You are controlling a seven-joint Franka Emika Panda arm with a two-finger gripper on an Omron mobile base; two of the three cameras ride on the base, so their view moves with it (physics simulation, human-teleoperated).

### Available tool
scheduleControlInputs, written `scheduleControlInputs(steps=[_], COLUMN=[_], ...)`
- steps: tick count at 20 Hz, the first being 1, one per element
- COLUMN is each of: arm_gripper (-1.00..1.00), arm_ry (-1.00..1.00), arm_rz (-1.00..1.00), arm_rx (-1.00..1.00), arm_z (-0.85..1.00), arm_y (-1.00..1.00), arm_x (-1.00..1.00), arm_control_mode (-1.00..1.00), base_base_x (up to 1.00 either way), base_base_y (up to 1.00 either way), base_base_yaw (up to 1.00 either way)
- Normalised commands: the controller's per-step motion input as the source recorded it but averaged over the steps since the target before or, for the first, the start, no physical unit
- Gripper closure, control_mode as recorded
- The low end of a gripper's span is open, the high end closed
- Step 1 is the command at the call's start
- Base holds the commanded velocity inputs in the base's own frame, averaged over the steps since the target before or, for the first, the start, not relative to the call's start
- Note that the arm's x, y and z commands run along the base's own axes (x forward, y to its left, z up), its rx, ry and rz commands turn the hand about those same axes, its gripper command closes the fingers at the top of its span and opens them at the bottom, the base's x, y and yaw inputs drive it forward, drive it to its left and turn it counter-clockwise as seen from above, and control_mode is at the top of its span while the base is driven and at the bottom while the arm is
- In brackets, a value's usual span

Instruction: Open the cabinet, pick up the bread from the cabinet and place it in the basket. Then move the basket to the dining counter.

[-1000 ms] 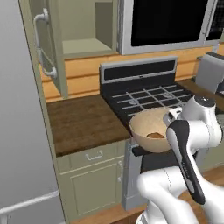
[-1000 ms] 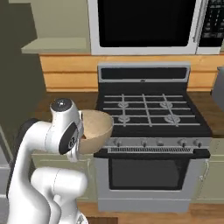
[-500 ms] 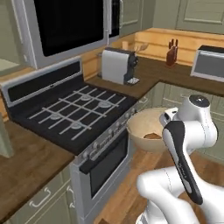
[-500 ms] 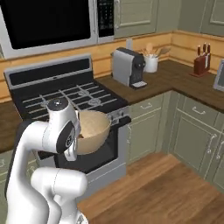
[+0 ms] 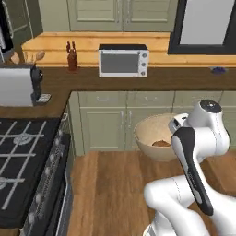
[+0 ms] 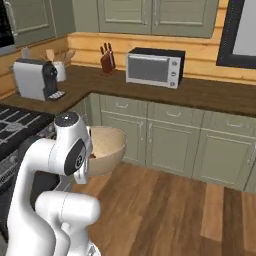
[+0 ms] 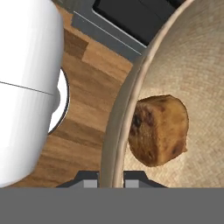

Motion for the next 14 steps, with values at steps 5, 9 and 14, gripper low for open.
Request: scheduleControlInputs(steps=[5, 9, 14], arm_gripper=[1.0, 1.0, 1.0], arm_ry=[0.0, 0.0, 0.0], arm_rz=[0.0, 0.0, 0.0], arm_rx=[0.0, 0.0, 0.0], arm_z=[0.0, 0.0, 0.0], arm_y=[0.0, 0.0, 0.0], arm_x=[0.0, 0.0, 0.0], arm_control_mode=[1.0, 1.0, 1.0], base_base_x=[0.25, 0.01, 0.05], base_base_y=[0.09, 0.22, 0.22], base_base_yaw=[-0.86, -0.97, -0.96])
